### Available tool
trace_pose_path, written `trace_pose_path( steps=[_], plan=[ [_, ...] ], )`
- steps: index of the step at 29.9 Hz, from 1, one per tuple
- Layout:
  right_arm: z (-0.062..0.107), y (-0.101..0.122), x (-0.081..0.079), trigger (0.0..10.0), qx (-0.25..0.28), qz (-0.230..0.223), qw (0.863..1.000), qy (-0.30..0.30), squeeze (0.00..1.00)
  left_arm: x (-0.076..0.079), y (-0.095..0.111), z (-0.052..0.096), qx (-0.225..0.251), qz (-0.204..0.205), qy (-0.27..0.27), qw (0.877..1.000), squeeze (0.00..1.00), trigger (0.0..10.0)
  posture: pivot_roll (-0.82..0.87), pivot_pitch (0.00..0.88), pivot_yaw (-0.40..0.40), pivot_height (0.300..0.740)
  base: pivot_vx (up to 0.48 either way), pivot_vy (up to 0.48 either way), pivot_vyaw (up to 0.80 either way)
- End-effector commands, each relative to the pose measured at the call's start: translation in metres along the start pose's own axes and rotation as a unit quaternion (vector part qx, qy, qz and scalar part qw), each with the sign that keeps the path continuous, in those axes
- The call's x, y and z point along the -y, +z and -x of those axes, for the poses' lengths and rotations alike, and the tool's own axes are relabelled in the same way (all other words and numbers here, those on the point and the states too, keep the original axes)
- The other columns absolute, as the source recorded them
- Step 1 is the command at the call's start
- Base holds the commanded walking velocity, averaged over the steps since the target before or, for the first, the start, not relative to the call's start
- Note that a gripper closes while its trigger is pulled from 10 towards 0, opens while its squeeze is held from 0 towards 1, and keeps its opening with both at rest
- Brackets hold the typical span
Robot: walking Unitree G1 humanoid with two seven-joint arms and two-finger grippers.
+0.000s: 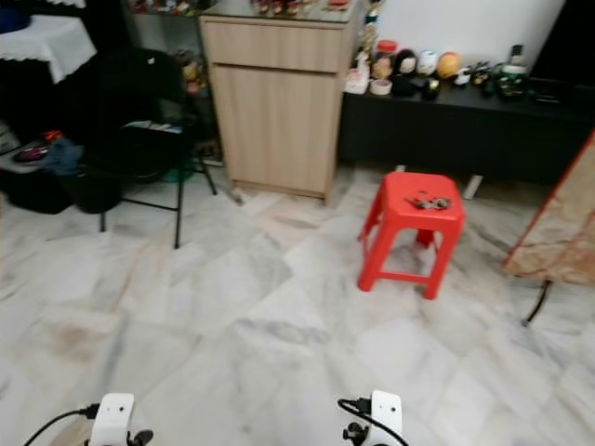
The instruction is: Hang keys on a hook
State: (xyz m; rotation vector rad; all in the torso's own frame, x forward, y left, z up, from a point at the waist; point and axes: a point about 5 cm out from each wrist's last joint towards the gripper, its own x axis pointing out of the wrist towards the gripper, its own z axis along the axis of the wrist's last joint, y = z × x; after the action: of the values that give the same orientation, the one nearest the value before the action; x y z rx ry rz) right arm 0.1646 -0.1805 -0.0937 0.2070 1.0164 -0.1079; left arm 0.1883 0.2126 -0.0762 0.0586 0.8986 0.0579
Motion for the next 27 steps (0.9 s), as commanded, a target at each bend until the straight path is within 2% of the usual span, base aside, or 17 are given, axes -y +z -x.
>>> trace_pose_path(
  steps=[1,27],
  plan=[
    [-0.0021,0.0063,-0.0109,10.0,0.009,-0.003,1.0,0.013,0.0,-0.0153,-0.0036,0.0025,-0.007,-0.009,0.017,1.0,0.0,10.0,0.08,0.0,-0.044,0.74,0.349,0.0,0.0],
    [-0.002,0.0057,-0.0117,10.0,0.008,0.002,1.0,0.017,0.0,-0.0152,-0.0009,0.002,-0.004,-0.018,0.013,1.0,0.0,10.0,0.08,0.0,-0.039,0.74,0.353,0.0,0.0]
  ],
)
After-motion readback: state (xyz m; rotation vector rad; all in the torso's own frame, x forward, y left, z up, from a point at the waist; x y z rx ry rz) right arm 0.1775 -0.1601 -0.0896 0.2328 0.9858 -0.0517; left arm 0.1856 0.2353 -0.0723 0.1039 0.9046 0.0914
